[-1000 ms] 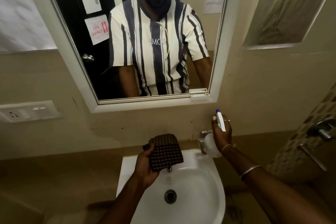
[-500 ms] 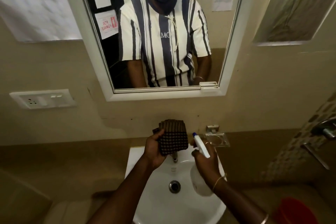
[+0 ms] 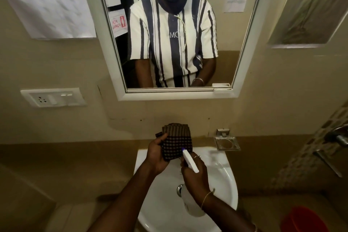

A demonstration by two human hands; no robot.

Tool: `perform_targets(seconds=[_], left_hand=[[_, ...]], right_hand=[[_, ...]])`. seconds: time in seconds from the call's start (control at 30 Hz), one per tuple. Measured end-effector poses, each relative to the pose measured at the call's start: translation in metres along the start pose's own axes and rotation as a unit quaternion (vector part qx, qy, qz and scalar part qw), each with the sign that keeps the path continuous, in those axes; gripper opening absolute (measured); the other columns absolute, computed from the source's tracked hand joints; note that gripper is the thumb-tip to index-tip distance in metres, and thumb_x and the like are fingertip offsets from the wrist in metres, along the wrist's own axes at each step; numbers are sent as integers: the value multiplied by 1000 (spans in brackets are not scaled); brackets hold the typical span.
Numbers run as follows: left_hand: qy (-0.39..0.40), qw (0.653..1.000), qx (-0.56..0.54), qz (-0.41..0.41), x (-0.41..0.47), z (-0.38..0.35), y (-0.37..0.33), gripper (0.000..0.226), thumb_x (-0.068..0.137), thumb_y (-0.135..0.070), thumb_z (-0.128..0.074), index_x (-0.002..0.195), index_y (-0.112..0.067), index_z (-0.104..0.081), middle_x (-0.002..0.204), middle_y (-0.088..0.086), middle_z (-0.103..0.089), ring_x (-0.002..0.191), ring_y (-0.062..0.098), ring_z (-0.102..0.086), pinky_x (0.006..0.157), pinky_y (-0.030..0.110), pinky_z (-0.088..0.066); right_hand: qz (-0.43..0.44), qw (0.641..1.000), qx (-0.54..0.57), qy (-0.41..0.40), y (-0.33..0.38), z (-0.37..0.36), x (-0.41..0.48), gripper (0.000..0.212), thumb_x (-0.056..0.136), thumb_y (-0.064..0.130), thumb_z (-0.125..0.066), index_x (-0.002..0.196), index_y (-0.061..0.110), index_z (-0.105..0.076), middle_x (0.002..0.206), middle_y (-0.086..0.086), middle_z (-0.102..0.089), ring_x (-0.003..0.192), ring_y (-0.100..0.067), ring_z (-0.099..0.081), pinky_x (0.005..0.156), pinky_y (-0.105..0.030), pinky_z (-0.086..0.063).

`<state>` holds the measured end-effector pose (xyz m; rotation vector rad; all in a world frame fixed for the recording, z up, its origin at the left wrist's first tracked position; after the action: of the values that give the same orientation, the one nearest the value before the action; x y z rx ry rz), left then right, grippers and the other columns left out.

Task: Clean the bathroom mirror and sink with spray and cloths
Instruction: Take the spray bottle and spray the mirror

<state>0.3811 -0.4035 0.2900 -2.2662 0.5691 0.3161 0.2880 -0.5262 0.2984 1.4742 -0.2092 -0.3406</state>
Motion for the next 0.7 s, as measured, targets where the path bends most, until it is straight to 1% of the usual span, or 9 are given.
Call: perform_targets(seconds=[0.07,0.13,0.2,0.33,0.4,0.5,0.57,0.63,0.7], left_hand=[[-1,1000,-7,0,0,4,-2,44,104,-30,-40,128,-2,-65,131,23,-66,119,40,-62,108,52,-44],[0,1000,-13,3,3,10,-2,47,104,-31,-40,136,-1,-58,136,24,-62,128,42,-56,115,56,-37],[-1,1000,-19,6,3,13,-3,49,104,-31,-41,141,-2,-54,139,25,-60,133,43,-53,118,58,-34],[1,1000,-26,7,1,17,-3,49,105,-31,-40,142,-3,-53,139,24,-60,132,42,-54,116,57,-37],[3,1000,-28,7,-2,17,-2,48,105,-31,-40,140,-2,-54,138,24,-61,131,42,-55,114,55,-39],[-2,1000,-26,8,-4,17,-2,48,104,-31,-40,139,-3,-56,138,24,-61,132,42,-54,116,56,-37],[-3,1000,-24,11,-4,18,-2,49,104,-31,-41,141,-3,-54,138,24,-61,133,42,-54,117,56,-35],[-4,1000,-20,12,-4,18,-2,49,104,-32,-41,141,-2,-54,137,24,-61,132,41,-55,117,55,-36],[-3,1000,-17,9,-5,17,-3,49,104,-32,-41,141,-3,-54,137,24,-62,132,41,-55,117,55,-36]], right_hand=[[-7,1000,8,2,-1,2,-2,42,83,-11,-63,104,24,-73,95,0,-70,92,-14,-67,87,-36,-57],[-8,1000,7,11,-2,5,-3,37,80,-11,-60,102,16,-72,94,-1,-69,90,-12,-65,83,-31,-55],[-1,1000,0,5,-1,10,-4,34,78,-7,-60,100,16,-71,93,-2,-68,88,-15,-64,78,-26,-53],[-12,1000,1,-24,-4,20,-5,36,82,-15,-58,102,12,-70,90,-6,-67,84,-21,-63,71,-24,-49],[-14,999,1,-35,-7,23,-6,31,84,-13,-59,95,15,-70,88,-9,-67,86,-26,-64,72,-27,-51],[-4,999,-16,-27,-8,25,-13,22,81,2,-61,88,21,-69,84,-9,-66,84,-29,-64,74,-37,-53],[-5,1000,-27,-9,-8,24,-21,26,81,-6,-59,89,18,-68,83,-8,-66,82,-23,-65,71,-29,-53],[-15,999,-28,17,-9,20,-29,32,79,-18,-56,89,10,-68,83,-7,-67,74,-8,-64,64,-17,-52],[-17,999,-30,31,-10,13,-37,28,74,-10,-59,93,8,-70,85,-2,-69,77,-4,-65,67,-14,-50]])
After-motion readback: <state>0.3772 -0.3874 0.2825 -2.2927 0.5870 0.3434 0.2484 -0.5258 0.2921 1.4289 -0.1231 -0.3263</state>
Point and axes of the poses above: each hand's wrist, its own x-axis towards the middle knuckle, its own z-axis out of the back of the hand, y = z × x, the point moved 5 cm from there along x, towards the middle knuckle
